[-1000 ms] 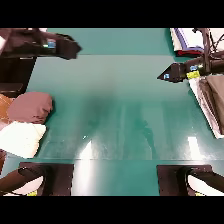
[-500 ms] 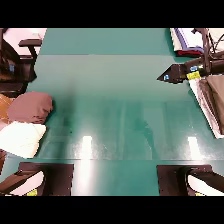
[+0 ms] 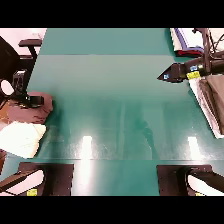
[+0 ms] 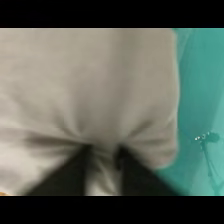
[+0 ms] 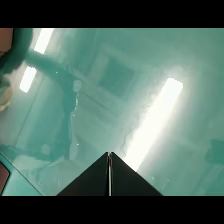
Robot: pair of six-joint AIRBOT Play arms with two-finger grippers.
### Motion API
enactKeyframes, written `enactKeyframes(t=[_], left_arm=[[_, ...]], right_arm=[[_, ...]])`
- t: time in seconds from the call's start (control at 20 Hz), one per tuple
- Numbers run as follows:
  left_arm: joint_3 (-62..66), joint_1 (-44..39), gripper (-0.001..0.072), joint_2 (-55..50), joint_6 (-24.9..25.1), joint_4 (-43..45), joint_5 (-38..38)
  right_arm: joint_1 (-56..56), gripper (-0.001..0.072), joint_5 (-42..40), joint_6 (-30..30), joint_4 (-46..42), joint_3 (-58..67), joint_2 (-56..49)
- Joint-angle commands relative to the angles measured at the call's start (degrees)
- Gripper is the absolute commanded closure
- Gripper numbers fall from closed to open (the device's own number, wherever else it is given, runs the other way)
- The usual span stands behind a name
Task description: Fold the shirts.
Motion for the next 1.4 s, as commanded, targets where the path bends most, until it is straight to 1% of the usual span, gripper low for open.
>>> enactKeyframes(t=[0.0,0.15,0.25,0.35,0.45,0.55,0.65,0.85,0.95,1.0,1.05,1.1,1.15,1.2,1.25,1.35], left_arm=[[3.23,0.35,0.0681,1.07,-1.51,0.00,-1.38],[13.55,0.20,0.0682,7.93,-1.46,-1.95,-3.30],[22.49,-2.62,0.0682,13.64,-1.01,-1.97,-5.38],[30.40,-8.11,0.0683,17.92,-0.98,-1.95,-6.36],[37.81,-15.43,0.0683,18.58,-1.03,-1.88,-9.09],[40.72,-22.86,0.0684,18.23,-1.07,-1.90,-9.22],[40.70,-29.81,0.0683,16.79,-1.20,-1.38,-9.70],[40.72,-43.21,0.0682,6.82,-1.68,-1.66,-17.33],[40.72,-49.35,0.0680,-0.15,-1.46,-3.48,-16.74],[40.72,-52.06,0.0678,-3.74,-1.44,-5.62,-14.67],[40.72,-54.03,0.0586,-6.82,-0.61,-8.24,-11.61],[40.72,-55.32,0.0280,-9.68,1.03,-11.47,-7.52],[40.74,-55.54,0.0190,-11.58,1.95,-13.90,-4.07],[40.74,-55.04,0.0189,-12.48,1.97,-14.16,-1.95],[40.85,-53.68,0.0189,-12.41,1.95,-12.96,-1.62],[42.10,-47.21,0.0189,-11.80,1.51,-11.43,-5.49]], right_arm=[[0.00,0.0696,-2.67,0.02,0.04,0.07,0.15],[0.00,0.0696,-5.22,0.04,0.04,0.13,2.27],[0.00,0.0696,-8.02,0.07,0.04,0.57,4.74],[0.00,0.0696,-8.04,0.09,0.02,4.66,5.55],[0.00,0.0696,-7.87,0.09,-0.02,10.71,4.68],[-0.02,0.0696,-6.62,0.07,-0.61,17.18,2.82],[-0.70,0.0696,-5.55,0.07,-0.50,23.04,0.55],[-4.68,0.0696,-0.70,0.09,-0.42,32.35,-3.02],[-6.45,0.0696,0.55,0.09,-0.42,34.34,-3.58],[-7.04,0.0696,0.33,0.09,-0.42,33.40,-2.89],[-7.76,0.0696,0.17,0.09,-0.44,31.71,-1.84],[-8.35,0.0696,0.17,0.09,-0.42,30.03,-0.87],[-9.05,0.0696,0.15,0.09,-0.44,28.11,0.24],[-9.66,0.0696,0.15,0.09,-0.42,26.38,1.22],[-10.36,0.0696,0.04,0.09,-0.44,24.63,2.34],[-11.89,0.0696,-1.40,0.09,-0.42,20.94,4.39]])
